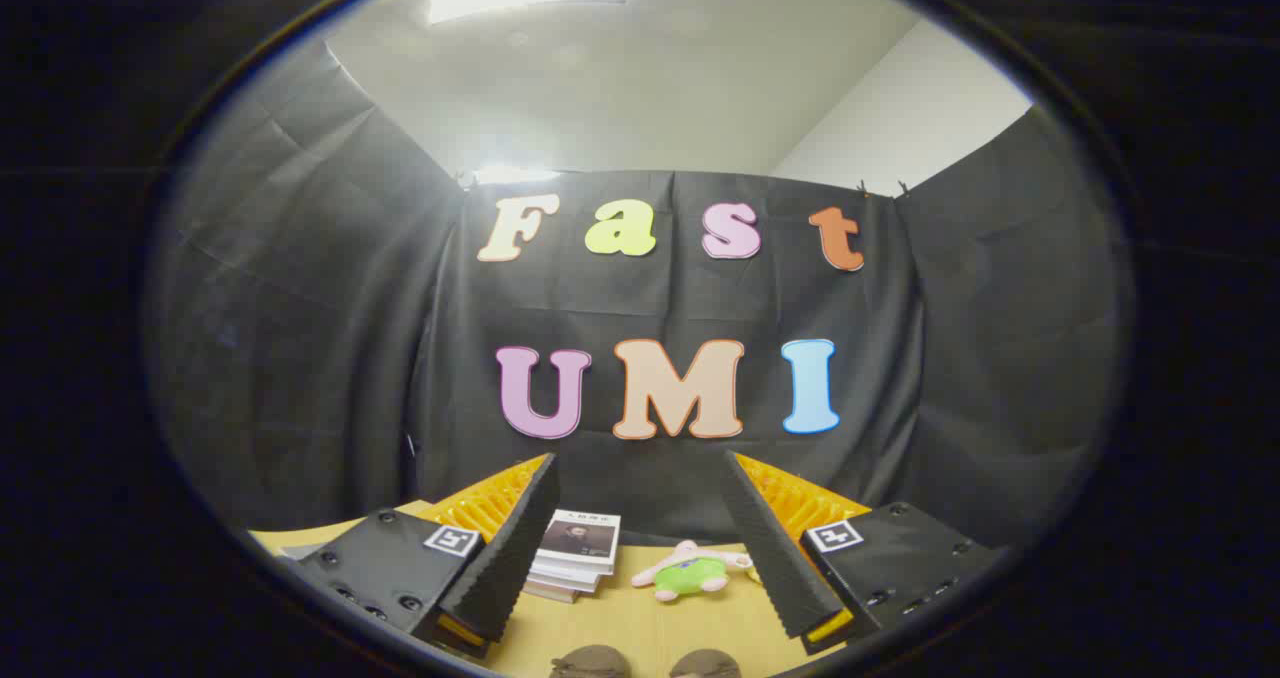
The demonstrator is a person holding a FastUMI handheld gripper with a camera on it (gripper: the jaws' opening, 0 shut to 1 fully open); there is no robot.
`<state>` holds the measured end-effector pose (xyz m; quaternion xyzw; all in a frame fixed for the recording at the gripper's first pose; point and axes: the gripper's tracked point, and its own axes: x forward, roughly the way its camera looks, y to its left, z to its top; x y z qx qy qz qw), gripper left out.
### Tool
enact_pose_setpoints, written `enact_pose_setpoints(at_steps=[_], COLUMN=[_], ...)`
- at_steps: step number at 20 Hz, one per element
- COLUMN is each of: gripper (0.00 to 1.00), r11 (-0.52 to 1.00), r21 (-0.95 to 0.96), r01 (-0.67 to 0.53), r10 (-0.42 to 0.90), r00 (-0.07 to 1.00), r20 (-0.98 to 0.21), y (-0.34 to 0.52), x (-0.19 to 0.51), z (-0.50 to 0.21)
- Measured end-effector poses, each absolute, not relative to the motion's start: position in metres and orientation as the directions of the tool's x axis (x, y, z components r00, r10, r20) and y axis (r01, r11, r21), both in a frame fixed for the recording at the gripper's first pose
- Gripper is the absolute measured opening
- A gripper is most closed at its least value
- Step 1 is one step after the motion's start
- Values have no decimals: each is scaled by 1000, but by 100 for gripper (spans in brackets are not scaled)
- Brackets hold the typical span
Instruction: Open the storage box then place both shoes into the box .Put the left shoe in first, then the right shoe, with the right side of both shoes facing outward in a uniform manner.
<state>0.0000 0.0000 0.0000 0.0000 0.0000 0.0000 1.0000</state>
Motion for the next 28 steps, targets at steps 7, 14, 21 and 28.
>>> enact_pose_setpoints(at_steps=[7,14,21,28], gripper=[100,100,100,100], r11=[1000,1000,1000,999], r21=[-3,6,22,40], r01=[-1,5,2,-12], r10=[1,-4,-2,14], r00=[1000,1000,1000,999], r20=[-9,-23,-23,-42], y=[-6,-12,-14,-12], x=[-1,-1,0,0], z=[0,-7,-9,-18])
